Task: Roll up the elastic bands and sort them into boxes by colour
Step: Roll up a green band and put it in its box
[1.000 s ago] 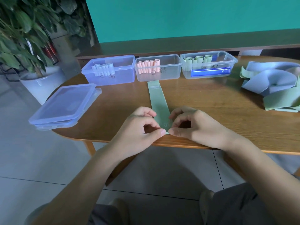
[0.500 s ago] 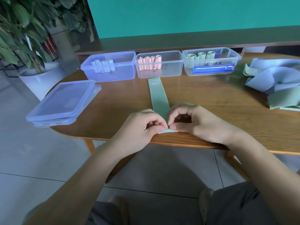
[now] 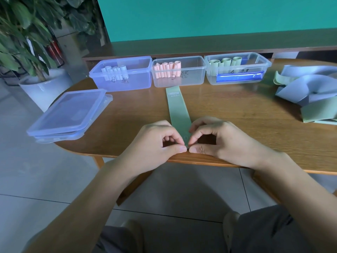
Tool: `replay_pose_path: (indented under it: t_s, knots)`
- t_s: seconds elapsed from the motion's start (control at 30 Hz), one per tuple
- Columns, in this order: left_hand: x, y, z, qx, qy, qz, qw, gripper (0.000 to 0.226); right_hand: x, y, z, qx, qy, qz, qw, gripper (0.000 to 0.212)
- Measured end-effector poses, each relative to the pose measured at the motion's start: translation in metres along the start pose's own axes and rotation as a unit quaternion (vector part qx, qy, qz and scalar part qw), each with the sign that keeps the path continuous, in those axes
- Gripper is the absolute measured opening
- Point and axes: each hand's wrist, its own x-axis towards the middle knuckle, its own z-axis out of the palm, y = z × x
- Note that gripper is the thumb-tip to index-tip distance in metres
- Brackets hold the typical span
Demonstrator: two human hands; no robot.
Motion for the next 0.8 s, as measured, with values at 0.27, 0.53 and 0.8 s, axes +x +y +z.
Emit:
replay_pose_path:
  t_s: [0.27,0.53,0.8]
  knots:
    - [0.002,-0.004,0.001,0.023,0.011,0.013,1.0,0.008,0.004,0.003,0.004,0.002,0.024,0.01,1.0,0.006]
    - [0.004,-0.001,0.004,0.007,0.032,0.013,0.999,0.008,0.008,0.0,0.005,-0.024,0.038,0.022,0.999,0.011]
    - [0.005,-0.001,0.005,0.032,0.005,0.032,0.999,0.012,0.011,-0.003,0.004,0.001,0.053,0.05,0.997,0.011]
